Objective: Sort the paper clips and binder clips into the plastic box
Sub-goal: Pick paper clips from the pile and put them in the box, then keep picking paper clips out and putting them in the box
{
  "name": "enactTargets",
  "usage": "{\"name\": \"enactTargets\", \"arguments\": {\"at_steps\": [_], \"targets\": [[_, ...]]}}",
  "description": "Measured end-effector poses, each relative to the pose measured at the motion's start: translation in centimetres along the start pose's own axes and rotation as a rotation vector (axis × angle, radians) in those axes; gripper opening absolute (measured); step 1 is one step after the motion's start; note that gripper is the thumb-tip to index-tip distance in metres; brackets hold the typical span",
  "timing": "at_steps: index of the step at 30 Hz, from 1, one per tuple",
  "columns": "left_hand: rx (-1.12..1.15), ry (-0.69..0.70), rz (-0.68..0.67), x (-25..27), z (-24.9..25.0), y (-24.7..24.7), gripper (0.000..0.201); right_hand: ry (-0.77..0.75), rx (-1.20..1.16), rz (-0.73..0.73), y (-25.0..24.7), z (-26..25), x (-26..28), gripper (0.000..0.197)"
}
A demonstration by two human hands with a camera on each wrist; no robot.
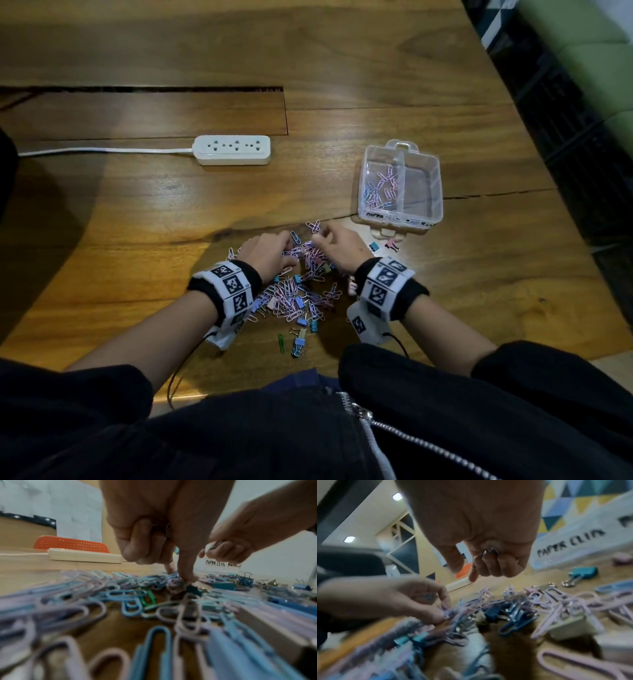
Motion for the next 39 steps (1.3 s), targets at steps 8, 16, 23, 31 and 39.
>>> {"name": "enactTargets", "arguments": {"at_steps": [8,16,23,31,39], "targets": [[-0.154,0.120,-0.002,0.5,1.0,0.4,0.030,-0.103,0.359,0.035,1.9,0.0,-1.2,0.038],[0.496,0.015,-0.054,0.2,-0.8,0.5,0.022,-0.102,0.383,-0.002,2.0,1.0,-0.8,0.026],[1.328,-0.108,-0.187,-2.0,1.1,-0.8,0.032,-0.059,-0.097,-0.048,-1.2,2.1,0.9,0.024],[1.270,-0.127,-0.195,-8.7,9.3,-5.2,0.027,0.079,-0.642,-0.110,-6.1,6.1,1.6,0.026],[1.345,-0.176,-0.157,-11.7,12.2,-6.0,0.031,0.112,-0.698,0.002,-11.4,4.8,-0.6,0.025]]}}
Point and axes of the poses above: each hand's wrist, its own x-axis away from the middle knuckle, its own y-axis out of the palm, z = x × y, the point moved 5 cm from there along -x, towards the middle knuckle, and after that the axes turned 10 degrees about y, right-handed, at the moved point
